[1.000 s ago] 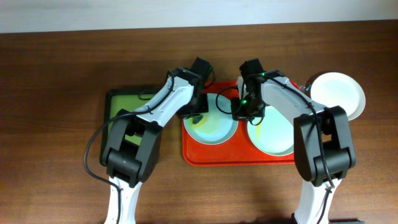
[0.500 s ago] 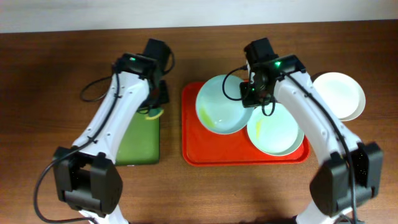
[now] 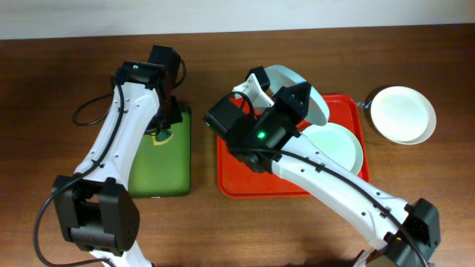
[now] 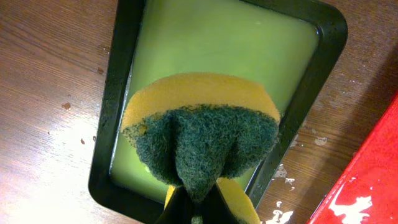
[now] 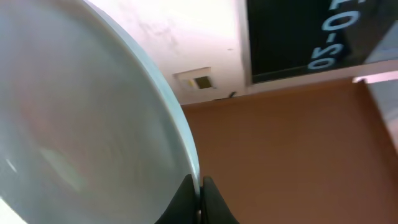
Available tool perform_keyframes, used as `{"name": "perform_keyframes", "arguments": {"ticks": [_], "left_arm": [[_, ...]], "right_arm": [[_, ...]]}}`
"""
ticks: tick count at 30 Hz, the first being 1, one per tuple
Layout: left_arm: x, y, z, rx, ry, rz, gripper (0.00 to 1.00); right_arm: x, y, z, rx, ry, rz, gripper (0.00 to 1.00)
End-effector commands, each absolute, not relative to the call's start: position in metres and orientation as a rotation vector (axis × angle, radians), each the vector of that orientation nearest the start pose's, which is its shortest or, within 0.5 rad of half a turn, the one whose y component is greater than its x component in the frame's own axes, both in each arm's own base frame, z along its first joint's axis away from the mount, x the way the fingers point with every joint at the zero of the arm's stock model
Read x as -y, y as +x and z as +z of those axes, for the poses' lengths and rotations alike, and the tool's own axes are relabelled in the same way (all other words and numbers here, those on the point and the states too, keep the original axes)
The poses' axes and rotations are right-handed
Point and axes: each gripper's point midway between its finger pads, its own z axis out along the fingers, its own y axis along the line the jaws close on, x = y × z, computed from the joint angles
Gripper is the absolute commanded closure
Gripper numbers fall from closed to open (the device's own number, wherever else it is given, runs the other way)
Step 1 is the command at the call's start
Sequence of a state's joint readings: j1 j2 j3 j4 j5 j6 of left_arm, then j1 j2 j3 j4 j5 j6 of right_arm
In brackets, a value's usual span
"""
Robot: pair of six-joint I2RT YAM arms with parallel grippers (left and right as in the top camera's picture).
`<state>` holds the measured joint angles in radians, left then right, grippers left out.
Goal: Clean dirty plates on tray and stack at the side
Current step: 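Lift the blue plate with the right gripper and stack it on the white plate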
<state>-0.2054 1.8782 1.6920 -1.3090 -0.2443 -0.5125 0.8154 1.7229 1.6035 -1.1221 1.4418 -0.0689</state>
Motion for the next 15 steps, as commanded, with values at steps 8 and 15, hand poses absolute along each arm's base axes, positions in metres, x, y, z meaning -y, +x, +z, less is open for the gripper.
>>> {"name": "perform_keyframes", "arguments": {"ticks": [8, 15], "left_arm": [[0.030, 0.366, 0.140, -2.941, -0.448, 0.331, 1.00], [0.030, 0.367, 0.140, -2.940, -0.448, 0.330, 1.00]], "right_arm": [[-0.107, 0.390, 0.160, -2.748, -0.428, -0.129, 0.96], [0.123, 0.404, 0.134, -2.707, 0.484, 0.142, 0.96]]}}
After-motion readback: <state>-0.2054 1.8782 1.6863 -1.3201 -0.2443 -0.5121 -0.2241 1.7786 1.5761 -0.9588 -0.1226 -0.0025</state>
